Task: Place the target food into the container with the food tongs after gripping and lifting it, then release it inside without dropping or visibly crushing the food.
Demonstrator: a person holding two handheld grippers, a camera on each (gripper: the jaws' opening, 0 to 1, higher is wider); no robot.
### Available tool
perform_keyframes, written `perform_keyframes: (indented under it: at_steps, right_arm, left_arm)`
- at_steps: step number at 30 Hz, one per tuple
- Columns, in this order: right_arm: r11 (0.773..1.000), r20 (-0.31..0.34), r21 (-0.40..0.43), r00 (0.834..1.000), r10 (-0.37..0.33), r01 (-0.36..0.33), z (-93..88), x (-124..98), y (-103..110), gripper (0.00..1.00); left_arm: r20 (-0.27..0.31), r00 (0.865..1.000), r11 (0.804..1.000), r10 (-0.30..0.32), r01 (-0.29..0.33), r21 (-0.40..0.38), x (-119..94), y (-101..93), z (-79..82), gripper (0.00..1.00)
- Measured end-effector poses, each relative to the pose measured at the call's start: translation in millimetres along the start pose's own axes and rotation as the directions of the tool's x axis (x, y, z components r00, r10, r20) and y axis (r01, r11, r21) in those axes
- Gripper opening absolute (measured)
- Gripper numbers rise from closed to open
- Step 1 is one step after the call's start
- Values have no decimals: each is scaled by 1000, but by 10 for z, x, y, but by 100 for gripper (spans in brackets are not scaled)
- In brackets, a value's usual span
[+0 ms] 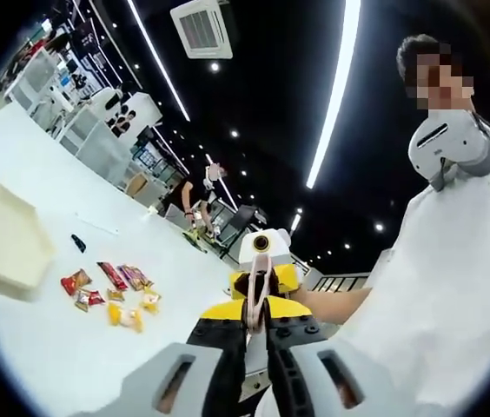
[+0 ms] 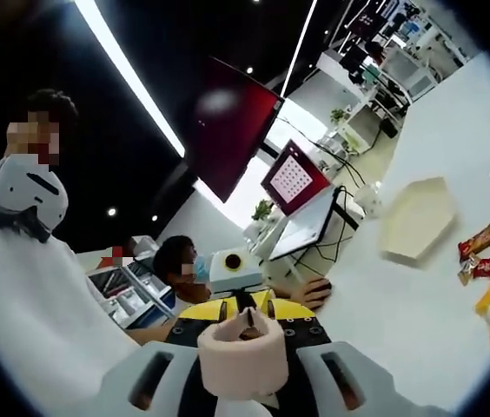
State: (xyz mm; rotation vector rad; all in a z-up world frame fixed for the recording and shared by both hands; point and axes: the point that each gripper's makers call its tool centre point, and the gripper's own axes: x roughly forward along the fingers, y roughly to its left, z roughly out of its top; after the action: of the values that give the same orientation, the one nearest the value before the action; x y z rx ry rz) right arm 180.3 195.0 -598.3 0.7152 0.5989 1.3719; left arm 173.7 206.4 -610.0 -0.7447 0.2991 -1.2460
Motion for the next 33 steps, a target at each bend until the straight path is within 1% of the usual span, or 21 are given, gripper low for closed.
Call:
perform_keyframes:
  at_steps: [3, 7, 9, 14, 15, 16, 17, 18, 19, 20, 23, 25, 30, 33]
  right_arm:
    - [1000, 26, 2, 1000, -7, 7, 33, 6, -4, 18]
    - [1000, 33, 4, 999, -6, 5, 41, 15, 3, 18]
    - [1000, 26, 4, 1000, -5, 5, 25, 35, 7, 18]
    - [1000, -19, -6, 1000, -7, 7, -65, 118, 1, 17]
    - [1000, -21, -5, 1000, -6, 6, -73, 130, 3, 17]
    - [1000, -19, 12, 1000, 6, -6, -75, 157, 18, 17]
    - [1000, -16, 9, 1000, 2, -2, -69, 157, 11, 16]
    - [1000, -20, 16, 1000, 3, -3, -66, 162, 3, 16]
    - [1000, -22, 13, 1000, -1, 1, -68, 172, -8, 16]
    - [1000, -26, 10, 1000, -2, 3, -77, 180, -10, 16]
    - [1000, -37, 13, 999, -4, 5, -87, 207, -15, 16]
    - [1000, -43, 13, 999, -3, 3, -82, 228, -11, 16]
    - [1000, -48, 18, 999, -10, 11, -73, 244, -38, 16]
    - [1000, -54, 17, 998, -13, 14, -77, 241, -36, 16]
  left_arm:
    - [12, 1000, 1000, 5, -5, -6, 12, 3, 5, 3]
    - [16, 1000, 1000, -1, 1, -12, 32, -5, 7, 3]
    - [16, 1000, 1000, -5, 5, -12, 59, -7, 6, 3]
    - [14, 1000, 1000, -13, 14, -22, 108, -7, -26, 4]
    - [16, 1000, 1000, -14, 15, -26, 116, -10, -35, 4]
    - [20, 1000, 999, -20, 20, -30, 124, -23, -52, 4]
    - [23, 1000, 999, -20, 21, -33, 125, -26, -57, 4]
    - [60, 998, 999, -10, 12, -46, 104, -7, -21, 4]
    - [57, 998, 999, -10, 13, -52, 91, -4, -44, 4]
    - [66, 998, 999, -5, 9, -53, 72, 3, -56, 4]
    - [95, 995, 997, 5, 2, -71, 49, 9, -63, 4]
    - [128, 992, 997, 10, 1, -82, 23, 15, -44, 3]
    - [160, 987, 997, 29, -16, -81, 12, 27, -27, 3]
    - [164, 986, 997, 30, -17, -80, 17, 24, -19, 3]
